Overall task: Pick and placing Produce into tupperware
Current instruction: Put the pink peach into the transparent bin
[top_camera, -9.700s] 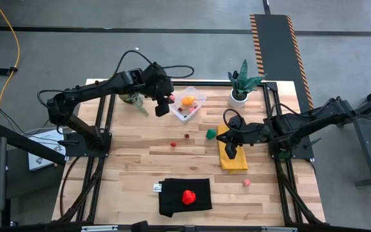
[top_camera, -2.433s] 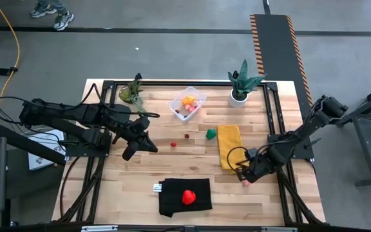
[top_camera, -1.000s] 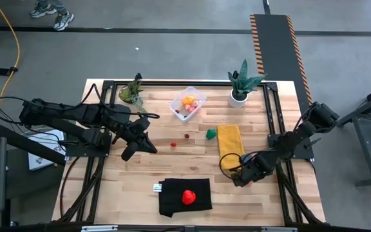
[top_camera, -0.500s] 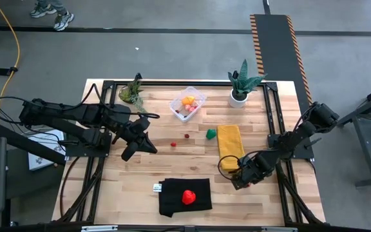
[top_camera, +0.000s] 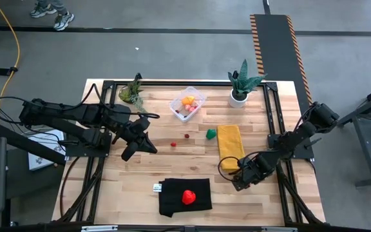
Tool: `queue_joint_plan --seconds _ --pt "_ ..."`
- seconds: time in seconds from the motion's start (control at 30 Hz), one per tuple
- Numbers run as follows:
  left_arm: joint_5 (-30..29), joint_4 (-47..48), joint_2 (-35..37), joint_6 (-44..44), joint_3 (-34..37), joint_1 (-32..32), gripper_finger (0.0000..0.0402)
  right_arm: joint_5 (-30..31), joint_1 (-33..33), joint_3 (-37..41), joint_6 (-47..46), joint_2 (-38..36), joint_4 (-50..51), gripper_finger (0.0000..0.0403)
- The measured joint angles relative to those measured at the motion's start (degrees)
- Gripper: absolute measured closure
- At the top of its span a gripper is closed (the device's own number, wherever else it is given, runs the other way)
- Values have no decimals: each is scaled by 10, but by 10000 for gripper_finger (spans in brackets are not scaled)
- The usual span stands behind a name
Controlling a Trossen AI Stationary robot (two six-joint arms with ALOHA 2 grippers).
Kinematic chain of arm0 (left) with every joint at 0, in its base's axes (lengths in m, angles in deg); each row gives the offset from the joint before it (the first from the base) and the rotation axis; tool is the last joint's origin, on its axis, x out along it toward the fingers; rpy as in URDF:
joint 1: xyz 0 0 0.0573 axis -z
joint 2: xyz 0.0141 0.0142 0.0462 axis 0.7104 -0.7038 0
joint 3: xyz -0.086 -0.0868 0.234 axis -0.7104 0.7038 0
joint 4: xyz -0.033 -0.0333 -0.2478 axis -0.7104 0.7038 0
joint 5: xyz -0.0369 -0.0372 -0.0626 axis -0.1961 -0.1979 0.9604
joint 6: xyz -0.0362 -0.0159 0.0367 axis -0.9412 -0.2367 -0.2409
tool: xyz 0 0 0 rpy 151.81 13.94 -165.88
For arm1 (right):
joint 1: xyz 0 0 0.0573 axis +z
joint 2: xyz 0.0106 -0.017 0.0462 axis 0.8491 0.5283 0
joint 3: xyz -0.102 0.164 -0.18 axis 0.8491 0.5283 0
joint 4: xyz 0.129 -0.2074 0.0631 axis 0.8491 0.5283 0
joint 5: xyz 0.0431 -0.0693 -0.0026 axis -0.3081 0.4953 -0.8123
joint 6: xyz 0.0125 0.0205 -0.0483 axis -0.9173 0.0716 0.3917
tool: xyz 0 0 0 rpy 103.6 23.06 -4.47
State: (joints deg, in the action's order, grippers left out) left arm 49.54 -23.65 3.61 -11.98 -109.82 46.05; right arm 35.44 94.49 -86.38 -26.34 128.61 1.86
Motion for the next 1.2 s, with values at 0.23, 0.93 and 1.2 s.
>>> queue_joint_plan --seconds 0.23,0.93,1.2 --pt "0 0 0 0 0 0 401 3 0 0 0 0 9 231" --pt "0 0 0 -1 0 0 401 -2 0 0 3 0 8 231" --pt "0 0 0 -1 0 0 401 1 0 0 -3 0 3 231"
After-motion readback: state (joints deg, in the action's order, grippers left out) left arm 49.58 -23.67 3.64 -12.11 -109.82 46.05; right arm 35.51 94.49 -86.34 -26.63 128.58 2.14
